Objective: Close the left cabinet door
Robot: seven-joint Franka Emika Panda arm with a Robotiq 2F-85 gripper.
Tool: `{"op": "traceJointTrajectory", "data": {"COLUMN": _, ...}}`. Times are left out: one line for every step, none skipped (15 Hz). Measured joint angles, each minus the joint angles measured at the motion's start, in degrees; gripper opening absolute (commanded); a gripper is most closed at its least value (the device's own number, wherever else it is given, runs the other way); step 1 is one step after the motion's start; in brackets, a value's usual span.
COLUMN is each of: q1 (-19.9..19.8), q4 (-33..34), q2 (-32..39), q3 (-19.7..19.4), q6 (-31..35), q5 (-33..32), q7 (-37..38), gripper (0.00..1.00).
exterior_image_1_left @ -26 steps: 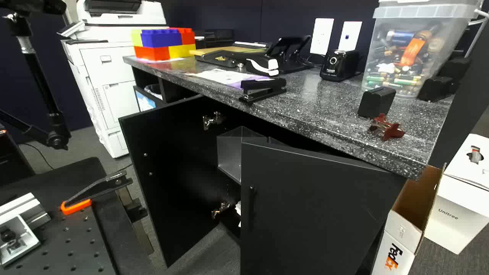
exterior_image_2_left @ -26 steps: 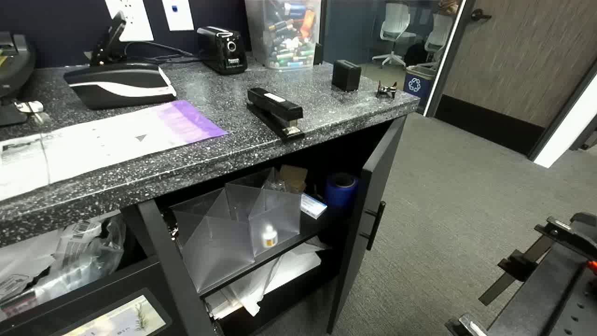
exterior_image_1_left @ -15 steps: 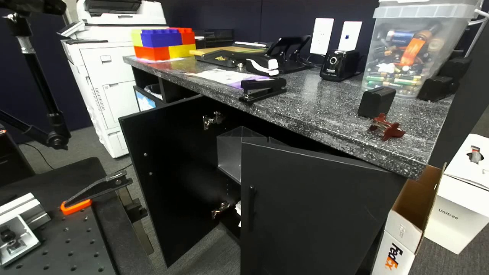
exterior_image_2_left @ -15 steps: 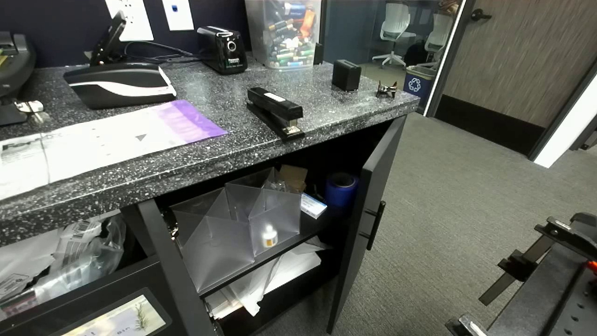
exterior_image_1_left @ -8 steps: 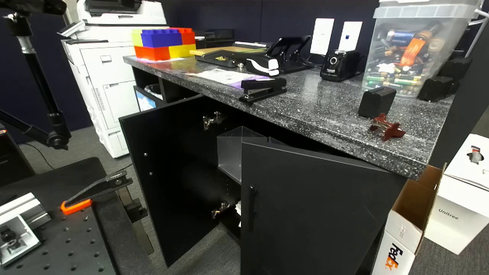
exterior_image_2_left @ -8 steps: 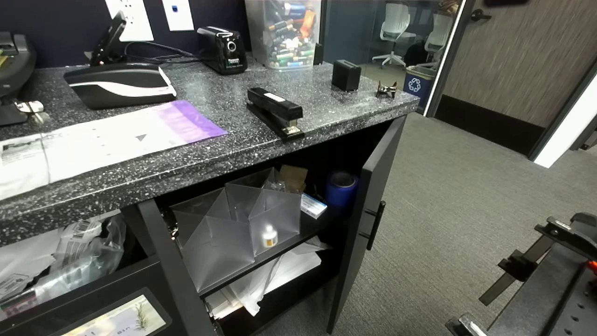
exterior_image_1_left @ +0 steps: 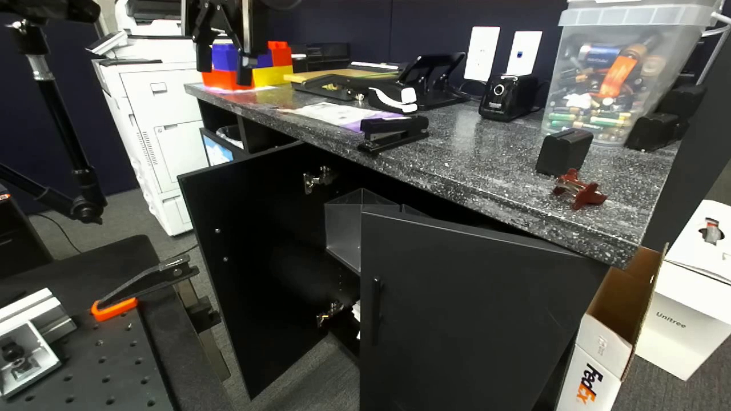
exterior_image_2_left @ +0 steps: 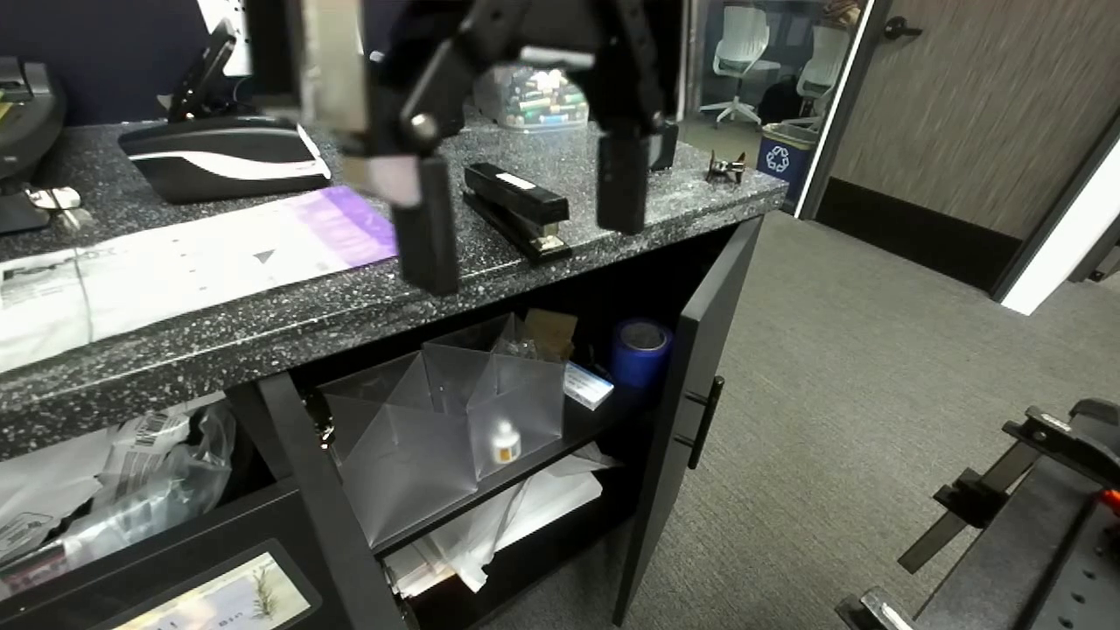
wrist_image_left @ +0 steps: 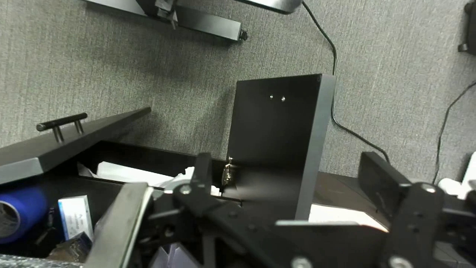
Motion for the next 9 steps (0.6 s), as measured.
{"op": "traceJointTrajectory", "data": {"q1": 0.98, "q4": 1.50, "q2": 1.76, "q3": 0.24, "q6": 0.71, "q5": -0.48, "q7": 1.52, "gripper": 1.00}}
{"op": "traceJointTrajectory", "data": {"q1": 2.04, "q4": 2.81, "q2": 3.30, "q3": 0.42, "q6": 1.50, "q5": -1.23, "q7": 3.25, "gripper": 1.00}}
{"op": "traceJointTrajectory", "data": {"q1": 3.20, "q4": 4.10, "q2": 4.84, "q3": 0.48, "q6": 2.26, "q5": -2.03, "q7": 5.15, "gripper": 1.00}}
{"op": "traceJointTrajectory", "data": {"q1": 4.39, "q4": 5.36, "q2": 6.43, "q3": 0.48, "q6": 2.91, "q5": -2.76, "q7": 6.96, "gripper": 1.00}}
{"op": "traceJointTrajectory", "data": {"q1": 5.46, "q4": 6.49, "q2": 8.01, "q3": 0.48, "q6": 3.58, "q5": -3.50, "q7": 8.67, "gripper": 1.00}}
{"op": "traceJointTrajectory", "data": {"q1": 6.47, "q4": 7.59, "q2": 9.72, "q3": 0.45, "q6": 4.22, "q5": -4.37, "q7": 10.40, "gripper": 1.00}}
{"op": "traceJointTrajectory", "data": {"q1": 7.38, "q4": 8.60, "q2": 11.48, "q3": 0.40, "q6": 4.86, "q5": -5.16, "q7": 11.99, "gripper": 1.00}}
{"op": "traceJointTrajectory", "data": {"q1": 8.15, "q4": 9.52, "q2": 13.17, "q3": 0.25, "q6": 5.33, "q5": -5.75, "q7": 13.30, "gripper": 1.00}}
{"op": "traceJointTrajectory", "data": {"q1": 8.83, "q4": 10.35, "q2": 14.84, "q3": 0.08, "q6": 6.04, "q5": -6.30, "q7": 14.38, "gripper": 1.00}}
